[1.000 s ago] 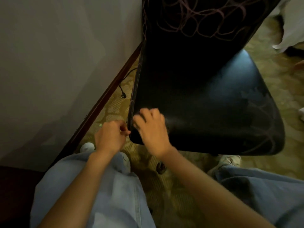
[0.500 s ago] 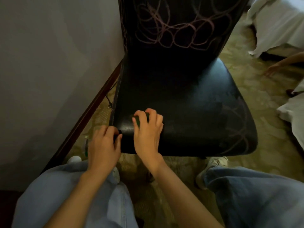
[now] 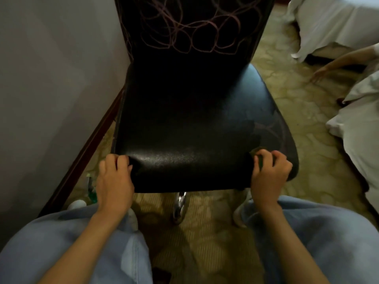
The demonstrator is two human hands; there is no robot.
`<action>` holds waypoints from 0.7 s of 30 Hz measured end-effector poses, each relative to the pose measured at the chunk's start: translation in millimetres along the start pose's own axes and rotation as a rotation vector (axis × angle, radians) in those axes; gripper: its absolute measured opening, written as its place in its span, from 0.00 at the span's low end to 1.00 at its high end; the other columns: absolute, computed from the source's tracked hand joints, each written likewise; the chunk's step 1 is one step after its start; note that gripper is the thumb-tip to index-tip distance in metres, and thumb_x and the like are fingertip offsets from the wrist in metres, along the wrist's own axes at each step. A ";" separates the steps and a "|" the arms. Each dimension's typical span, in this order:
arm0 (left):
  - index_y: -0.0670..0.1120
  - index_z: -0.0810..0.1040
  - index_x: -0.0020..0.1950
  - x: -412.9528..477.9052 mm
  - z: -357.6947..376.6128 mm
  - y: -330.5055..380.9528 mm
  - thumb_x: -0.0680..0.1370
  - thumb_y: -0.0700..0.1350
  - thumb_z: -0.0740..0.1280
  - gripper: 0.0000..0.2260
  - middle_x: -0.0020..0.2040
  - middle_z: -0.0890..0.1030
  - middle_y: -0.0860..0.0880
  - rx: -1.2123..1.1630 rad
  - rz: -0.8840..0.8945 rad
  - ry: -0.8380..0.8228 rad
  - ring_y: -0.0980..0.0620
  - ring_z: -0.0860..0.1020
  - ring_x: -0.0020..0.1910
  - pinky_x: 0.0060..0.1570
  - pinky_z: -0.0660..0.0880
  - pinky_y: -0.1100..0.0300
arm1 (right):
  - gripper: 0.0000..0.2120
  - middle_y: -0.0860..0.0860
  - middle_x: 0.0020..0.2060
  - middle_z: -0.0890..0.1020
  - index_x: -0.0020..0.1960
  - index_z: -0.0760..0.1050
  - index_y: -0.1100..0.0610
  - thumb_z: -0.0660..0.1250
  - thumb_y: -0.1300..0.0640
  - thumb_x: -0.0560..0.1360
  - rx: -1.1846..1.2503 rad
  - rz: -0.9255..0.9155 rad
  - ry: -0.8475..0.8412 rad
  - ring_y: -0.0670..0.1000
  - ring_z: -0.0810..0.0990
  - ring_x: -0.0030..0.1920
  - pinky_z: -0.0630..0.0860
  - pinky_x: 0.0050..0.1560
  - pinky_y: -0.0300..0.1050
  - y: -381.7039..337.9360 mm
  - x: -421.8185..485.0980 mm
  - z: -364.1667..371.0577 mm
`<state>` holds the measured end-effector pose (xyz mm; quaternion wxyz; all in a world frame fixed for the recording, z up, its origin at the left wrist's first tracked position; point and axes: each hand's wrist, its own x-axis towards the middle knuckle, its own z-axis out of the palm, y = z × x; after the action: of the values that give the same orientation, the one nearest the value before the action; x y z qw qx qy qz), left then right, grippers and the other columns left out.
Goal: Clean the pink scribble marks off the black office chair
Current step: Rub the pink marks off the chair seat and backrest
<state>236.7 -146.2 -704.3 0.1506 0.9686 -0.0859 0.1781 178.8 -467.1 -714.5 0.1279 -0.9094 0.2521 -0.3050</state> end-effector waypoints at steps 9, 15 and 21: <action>0.39 0.75 0.52 -2.4 -10.7 42.4 0.77 0.42 0.62 0.09 0.53 0.75 0.40 -0.099 0.108 0.131 0.43 0.70 0.51 0.46 0.68 0.50 | 0.08 0.51 0.57 0.70 0.55 0.72 0.51 0.59 0.52 0.77 0.240 -0.282 -0.046 0.49 0.66 0.57 0.62 0.58 0.33 -90.3 -52.4 2.6; 0.40 0.71 0.62 3.9 25.9 54.9 0.79 0.47 0.54 0.17 0.62 0.70 0.38 -0.052 0.166 0.003 0.37 0.69 0.60 0.57 0.66 0.42 | 0.17 0.54 0.59 0.69 0.59 0.69 0.50 0.68 0.54 0.71 0.193 -0.613 -0.140 0.54 0.70 0.57 0.73 0.54 0.49 -116.1 -62.3 35.9; 0.41 0.69 0.64 7.8 34.1 45.9 0.77 0.50 0.55 0.19 0.63 0.67 0.39 -0.036 0.196 0.008 0.35 0.67 0.61 0.57 0.64 0.39 | 0.08 0.52 0.57 0.71 0.54 0.73 0.51 0.62 0.52 0.76 0.115 -0.327 -0.067 0.52 0.67 0.58 0.67 0.59 0.47 -12.9 -20.6 16.2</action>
<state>244.7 -201.2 -719.8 0.1501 0.9520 -0.1830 0.1944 179.5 -443.9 -732.3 0.1365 -0.9391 0.0787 -0.3053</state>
